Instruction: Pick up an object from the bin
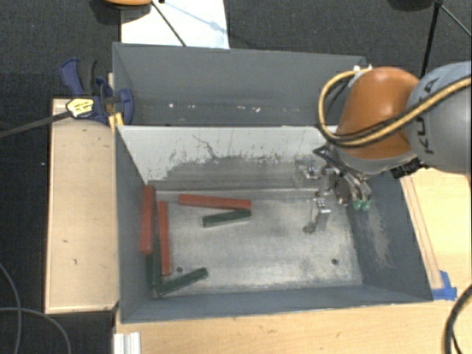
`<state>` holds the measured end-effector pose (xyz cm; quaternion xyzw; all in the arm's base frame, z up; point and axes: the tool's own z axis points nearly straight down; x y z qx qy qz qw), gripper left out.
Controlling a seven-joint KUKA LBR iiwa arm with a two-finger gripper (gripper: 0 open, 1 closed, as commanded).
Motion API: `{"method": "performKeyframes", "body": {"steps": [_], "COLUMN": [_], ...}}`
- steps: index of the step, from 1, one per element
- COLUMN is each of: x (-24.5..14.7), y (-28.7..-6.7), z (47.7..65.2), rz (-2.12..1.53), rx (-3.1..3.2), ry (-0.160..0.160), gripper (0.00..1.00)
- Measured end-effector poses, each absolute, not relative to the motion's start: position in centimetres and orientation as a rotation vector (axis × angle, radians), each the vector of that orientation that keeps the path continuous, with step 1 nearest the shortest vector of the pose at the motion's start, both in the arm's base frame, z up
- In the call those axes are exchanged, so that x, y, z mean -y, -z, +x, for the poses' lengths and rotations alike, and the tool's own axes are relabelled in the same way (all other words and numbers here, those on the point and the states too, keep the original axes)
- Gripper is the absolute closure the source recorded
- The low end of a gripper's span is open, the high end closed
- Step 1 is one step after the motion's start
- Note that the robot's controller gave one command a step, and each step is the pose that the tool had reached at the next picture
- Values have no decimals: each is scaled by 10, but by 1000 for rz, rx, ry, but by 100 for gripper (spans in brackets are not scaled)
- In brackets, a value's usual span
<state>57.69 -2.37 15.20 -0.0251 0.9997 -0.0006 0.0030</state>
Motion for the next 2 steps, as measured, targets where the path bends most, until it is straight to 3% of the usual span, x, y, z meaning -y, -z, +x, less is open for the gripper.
{"method": "performKeyframes", "body": {"steps": [1, 2], "x": [4, -15], "y": [-89, -78], "z": [559, 567], "rz": [-340, -292], "rx": [-3117, -3134], "ry": [-2, -2], "gripper": [0, 0]}}
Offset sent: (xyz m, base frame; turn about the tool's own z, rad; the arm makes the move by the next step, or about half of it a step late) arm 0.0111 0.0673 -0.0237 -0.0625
